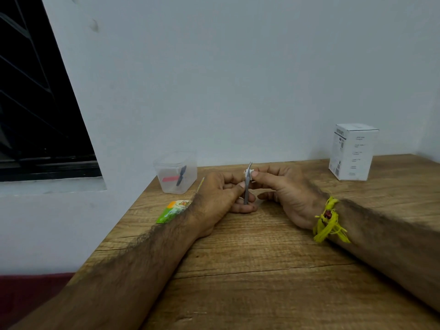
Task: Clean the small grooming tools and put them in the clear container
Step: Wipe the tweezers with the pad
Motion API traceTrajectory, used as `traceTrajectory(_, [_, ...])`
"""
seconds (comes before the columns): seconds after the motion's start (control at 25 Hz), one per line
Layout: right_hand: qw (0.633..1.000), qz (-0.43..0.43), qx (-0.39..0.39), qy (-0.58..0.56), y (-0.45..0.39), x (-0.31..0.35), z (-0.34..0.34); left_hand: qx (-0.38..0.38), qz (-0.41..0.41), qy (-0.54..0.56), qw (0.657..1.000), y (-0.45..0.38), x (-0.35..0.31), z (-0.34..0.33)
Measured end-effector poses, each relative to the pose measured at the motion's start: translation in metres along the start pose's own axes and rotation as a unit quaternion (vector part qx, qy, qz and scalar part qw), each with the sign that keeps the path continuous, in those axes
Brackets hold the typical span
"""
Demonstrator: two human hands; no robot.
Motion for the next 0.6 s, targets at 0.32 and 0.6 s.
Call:
traceTrajectory(0.32, [0.999,0.019,-0.015,0.024,-0.0002,0.0008,0.0016,-0.024,0.005,0.005,1.0,-0.0006,0.0016,0.004])
traceTrajectory(0.6, [0.998,0.039,-0.043,0.033,0.0001,0.0038,0.0065,-0.006,-0.016,0.015,1.0,-0.0004,-0.0025,-0.0002])
Point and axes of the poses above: each hand's wrist, its own y-axis away from the middle knuckle, its own z-axis out of the back of the hand, x = y × z, the point moved 9 cm from there along -y, towards the middle knuckle, and after that the axes turned 8 degrees about -y, right-handed, at the moved point
